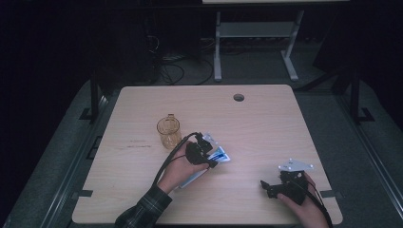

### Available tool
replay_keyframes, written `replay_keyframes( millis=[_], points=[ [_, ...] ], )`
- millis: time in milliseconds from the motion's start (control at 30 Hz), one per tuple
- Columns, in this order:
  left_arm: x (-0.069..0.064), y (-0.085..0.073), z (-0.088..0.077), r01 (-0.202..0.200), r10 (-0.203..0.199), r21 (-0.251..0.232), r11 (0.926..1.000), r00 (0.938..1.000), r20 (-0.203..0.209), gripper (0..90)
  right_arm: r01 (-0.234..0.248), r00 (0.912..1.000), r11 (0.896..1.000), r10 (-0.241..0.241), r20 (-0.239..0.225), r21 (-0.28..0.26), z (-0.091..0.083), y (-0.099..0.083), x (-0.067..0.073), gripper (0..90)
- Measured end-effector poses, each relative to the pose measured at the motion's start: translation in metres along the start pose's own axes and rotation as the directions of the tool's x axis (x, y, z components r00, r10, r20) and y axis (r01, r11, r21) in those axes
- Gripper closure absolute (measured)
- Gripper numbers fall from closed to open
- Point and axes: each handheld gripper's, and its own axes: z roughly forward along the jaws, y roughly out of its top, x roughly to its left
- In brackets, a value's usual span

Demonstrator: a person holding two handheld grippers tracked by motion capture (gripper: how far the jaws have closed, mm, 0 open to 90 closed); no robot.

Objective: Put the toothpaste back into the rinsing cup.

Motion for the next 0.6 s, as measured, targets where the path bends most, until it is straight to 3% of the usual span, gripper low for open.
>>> replay_keyframes(
  millis=[267, 600],
  points=[
    [0.0, -0.007, -0.016, -0.029, 0.034, -0.118, 0.9926, 0.9988, 0.036, 73.5, -0.001, 1.0, 1.0, 0.001, -0.001, 0.0, 0.0, 0.0, 0.0, 1.9],
    [-0.001, -0.01, -0.033, -0.045, 0.067, -0.247, 0.968, 0.9944, 0.082, 73.5, 0.001, 1.0, 1.0, -0.001, 0.0, 0.0, 0.0, 0.0, 0.0, 1.9]
  ],
)
